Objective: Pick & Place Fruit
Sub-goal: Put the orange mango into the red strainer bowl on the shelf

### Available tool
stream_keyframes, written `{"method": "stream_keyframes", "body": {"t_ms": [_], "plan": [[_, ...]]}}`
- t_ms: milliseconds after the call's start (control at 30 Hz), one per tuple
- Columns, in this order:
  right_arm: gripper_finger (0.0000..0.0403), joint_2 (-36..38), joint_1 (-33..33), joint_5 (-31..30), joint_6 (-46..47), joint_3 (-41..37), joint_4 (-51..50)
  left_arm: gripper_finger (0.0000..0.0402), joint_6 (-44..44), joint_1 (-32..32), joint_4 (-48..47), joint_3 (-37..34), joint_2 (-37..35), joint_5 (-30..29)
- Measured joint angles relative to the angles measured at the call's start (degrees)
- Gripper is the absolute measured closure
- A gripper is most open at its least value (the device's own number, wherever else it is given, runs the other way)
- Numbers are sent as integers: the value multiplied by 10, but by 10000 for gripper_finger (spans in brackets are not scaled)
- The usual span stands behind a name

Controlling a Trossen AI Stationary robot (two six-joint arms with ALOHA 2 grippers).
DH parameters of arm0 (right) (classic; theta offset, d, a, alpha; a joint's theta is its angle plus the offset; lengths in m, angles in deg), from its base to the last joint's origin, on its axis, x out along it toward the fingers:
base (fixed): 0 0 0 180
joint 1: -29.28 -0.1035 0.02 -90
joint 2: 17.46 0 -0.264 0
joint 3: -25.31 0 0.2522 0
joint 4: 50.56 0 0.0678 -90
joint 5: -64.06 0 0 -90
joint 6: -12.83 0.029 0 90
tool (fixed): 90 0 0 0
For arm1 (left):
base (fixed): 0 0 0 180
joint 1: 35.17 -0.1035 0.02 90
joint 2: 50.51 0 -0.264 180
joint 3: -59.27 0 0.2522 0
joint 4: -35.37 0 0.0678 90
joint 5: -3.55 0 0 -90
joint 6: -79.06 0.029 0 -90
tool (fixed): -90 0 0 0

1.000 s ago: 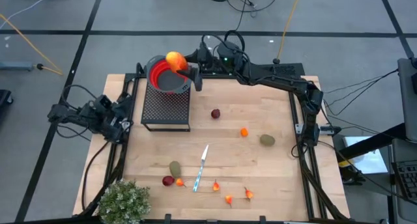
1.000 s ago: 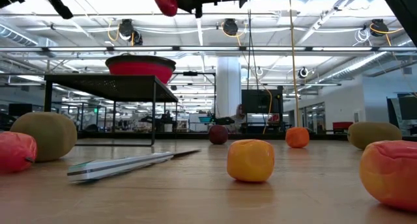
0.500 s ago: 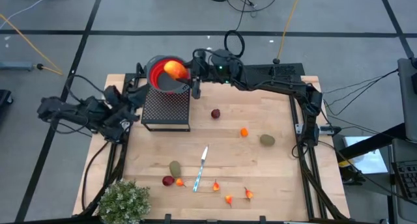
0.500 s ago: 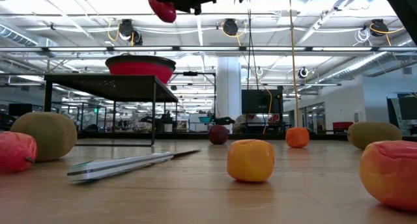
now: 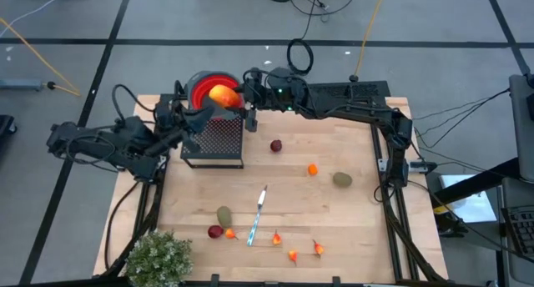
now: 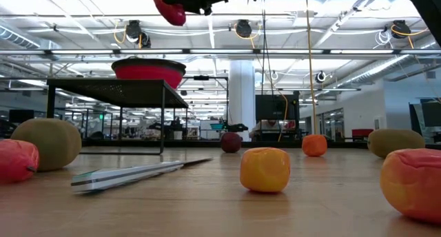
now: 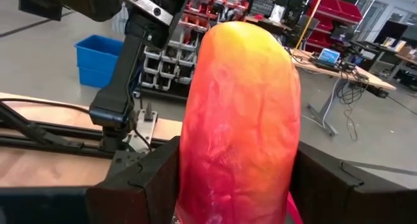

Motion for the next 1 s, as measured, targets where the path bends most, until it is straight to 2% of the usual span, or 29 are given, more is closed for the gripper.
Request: {"method": "stream_keyframes", "body": {"t_ms": [333,467,600,833,1000], "plan": [[174,0,-1,0,-10,0,0,381,-74,-24,-49,1,-2,9],[175,0,-1,0,-16,0,0,358,-74,-33,-46,1,-2,30],[171,0,-1,0,-17,0,0,298,-56,-43,-48,1,-1,30],[173,0,-1,0,-17,0,-1,160,-17,-61,-56,1,-1,24],[171,0,-1,-9,-26,0,-3,97,9,-71,-60,1,-8,24]]}}
